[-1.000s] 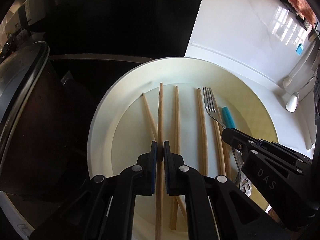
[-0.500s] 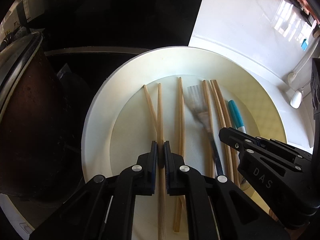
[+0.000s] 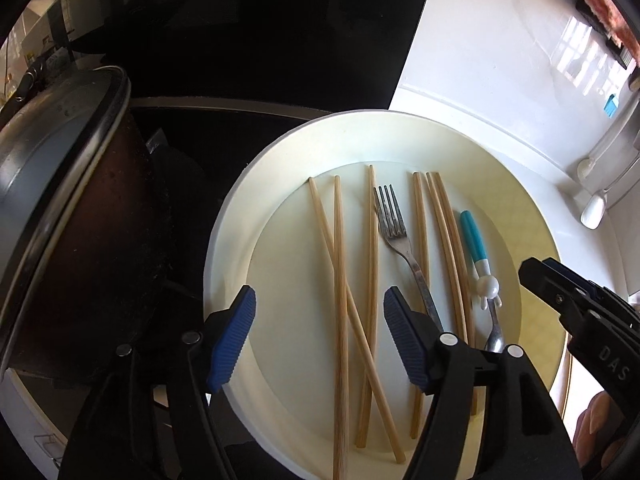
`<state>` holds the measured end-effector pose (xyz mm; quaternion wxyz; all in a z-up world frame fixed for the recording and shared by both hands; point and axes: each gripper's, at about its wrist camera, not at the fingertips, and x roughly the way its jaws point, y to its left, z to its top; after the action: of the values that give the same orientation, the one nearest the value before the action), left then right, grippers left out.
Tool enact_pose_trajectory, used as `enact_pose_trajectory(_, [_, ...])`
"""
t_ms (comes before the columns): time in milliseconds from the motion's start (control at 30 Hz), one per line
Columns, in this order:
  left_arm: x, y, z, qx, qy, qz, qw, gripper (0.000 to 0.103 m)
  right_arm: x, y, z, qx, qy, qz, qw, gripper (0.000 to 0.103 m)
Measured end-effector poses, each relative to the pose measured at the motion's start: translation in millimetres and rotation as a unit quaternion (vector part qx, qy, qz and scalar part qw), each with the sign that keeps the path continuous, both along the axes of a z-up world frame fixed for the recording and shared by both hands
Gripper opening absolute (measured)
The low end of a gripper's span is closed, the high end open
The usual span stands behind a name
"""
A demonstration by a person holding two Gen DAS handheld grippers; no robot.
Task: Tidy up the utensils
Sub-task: 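Open both tools to drop the chopstick and fork into the basin, then move both open tools back over the last two chopsticks on the board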
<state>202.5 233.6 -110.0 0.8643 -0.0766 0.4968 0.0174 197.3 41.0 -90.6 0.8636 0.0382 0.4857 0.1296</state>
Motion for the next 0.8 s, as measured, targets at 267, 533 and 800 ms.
enact_pose_trajectory(267, [-19,-6,28,0.012,-0.030,-0.022,0.9992,0.089,-36,-16,22,0.007,-0.036,-0.022,0.999,0.052])
enact_pose_trajectory(533, [-46,-23,49,0.013,-0.072,-0.070,0.9948,0.096,-84,-53,29,0.002,-0.042,-0.095,0.995,0.056])
enact_pose_trajectory(800, [-70,-69,62,-0.002,-0.105,-0.114,0.9879,0.097,-152,-116,25,-0.019,-0.027,-0.193,0.981,0.059])
